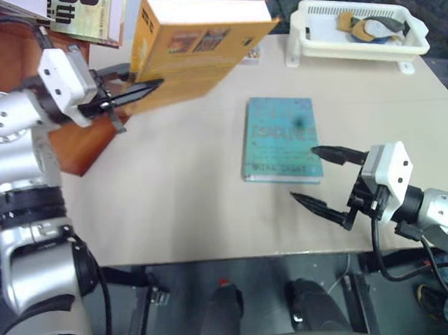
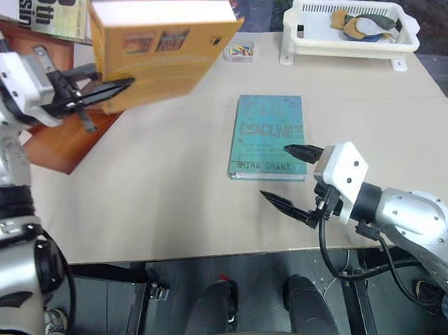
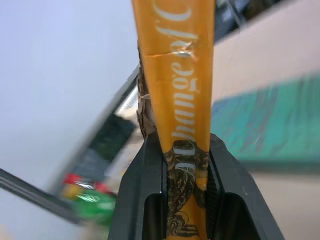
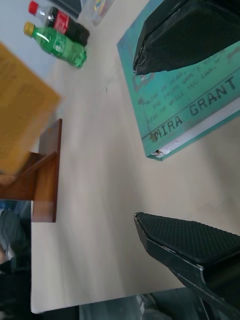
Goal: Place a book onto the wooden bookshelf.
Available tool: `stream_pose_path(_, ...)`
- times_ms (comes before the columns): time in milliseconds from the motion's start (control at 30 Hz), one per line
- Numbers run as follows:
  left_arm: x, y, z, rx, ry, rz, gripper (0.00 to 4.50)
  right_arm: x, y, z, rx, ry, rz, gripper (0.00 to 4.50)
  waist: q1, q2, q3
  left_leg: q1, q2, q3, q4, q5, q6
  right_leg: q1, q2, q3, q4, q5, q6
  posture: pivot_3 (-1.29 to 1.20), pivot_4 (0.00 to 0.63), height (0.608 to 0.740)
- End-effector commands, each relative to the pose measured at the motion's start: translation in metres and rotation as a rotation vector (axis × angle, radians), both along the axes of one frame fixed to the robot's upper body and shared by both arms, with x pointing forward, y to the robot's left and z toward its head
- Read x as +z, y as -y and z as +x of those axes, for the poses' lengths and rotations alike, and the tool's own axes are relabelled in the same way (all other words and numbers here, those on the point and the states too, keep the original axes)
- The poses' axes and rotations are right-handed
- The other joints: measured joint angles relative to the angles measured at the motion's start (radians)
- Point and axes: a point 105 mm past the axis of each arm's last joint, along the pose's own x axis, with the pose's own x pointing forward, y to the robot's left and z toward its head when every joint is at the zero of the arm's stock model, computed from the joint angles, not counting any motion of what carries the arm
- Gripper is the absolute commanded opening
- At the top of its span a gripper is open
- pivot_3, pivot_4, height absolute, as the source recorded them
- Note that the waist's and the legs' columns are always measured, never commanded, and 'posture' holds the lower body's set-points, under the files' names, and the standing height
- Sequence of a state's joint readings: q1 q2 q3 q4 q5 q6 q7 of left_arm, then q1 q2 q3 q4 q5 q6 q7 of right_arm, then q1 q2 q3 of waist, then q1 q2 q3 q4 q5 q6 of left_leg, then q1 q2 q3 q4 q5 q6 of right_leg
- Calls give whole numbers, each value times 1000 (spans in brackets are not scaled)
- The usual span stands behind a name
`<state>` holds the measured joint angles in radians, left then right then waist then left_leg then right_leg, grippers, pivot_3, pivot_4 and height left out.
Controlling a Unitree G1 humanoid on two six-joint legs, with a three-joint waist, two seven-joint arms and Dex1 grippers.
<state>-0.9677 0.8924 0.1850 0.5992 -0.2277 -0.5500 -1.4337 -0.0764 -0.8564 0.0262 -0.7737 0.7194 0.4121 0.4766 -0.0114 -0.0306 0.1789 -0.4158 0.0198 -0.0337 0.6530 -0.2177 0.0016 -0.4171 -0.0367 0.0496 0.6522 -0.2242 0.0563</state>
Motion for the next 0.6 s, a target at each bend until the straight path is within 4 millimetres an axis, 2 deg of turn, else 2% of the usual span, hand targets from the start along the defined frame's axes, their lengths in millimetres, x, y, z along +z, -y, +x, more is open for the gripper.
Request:
stream_pose_path(33,13,-16,-8,33,126,153,789,5,-3,0,33,32,-1,4500,-1,0,0,0,0,0,0,0,0,0,0,0,0,1,2,0,150,740)
stream_pose_path(233,13,-39,-11,107,191,345,789,6,-6,4,52,41,4,4500,-2,0,0,0,1,0,0,0,0,0,0,-1,0,1,3,0,150,740)
stream_pose_path(300,15,-53,-15,160,187,391,789,6,-6,4,57,44,4,4500,-2,-1,1,0,1,0,0,0,0,0,1,-1,1,1,3,0,150,740)
stream_pose_path(500,16,-92,-23,339,136,443,789,6,-8,6,74,45,7,4500,-6,-1,1,1,2,0,0,0,0,0,1,0,1,1,3,0,150,740)
stream_pose_path(600,18,-105,-24,416,123,454,789,6,-9,6,79,45,9,4500,-4,-2,1,1,2,0,0,0,0,0,1,-1,2,0,5,0,150,740)
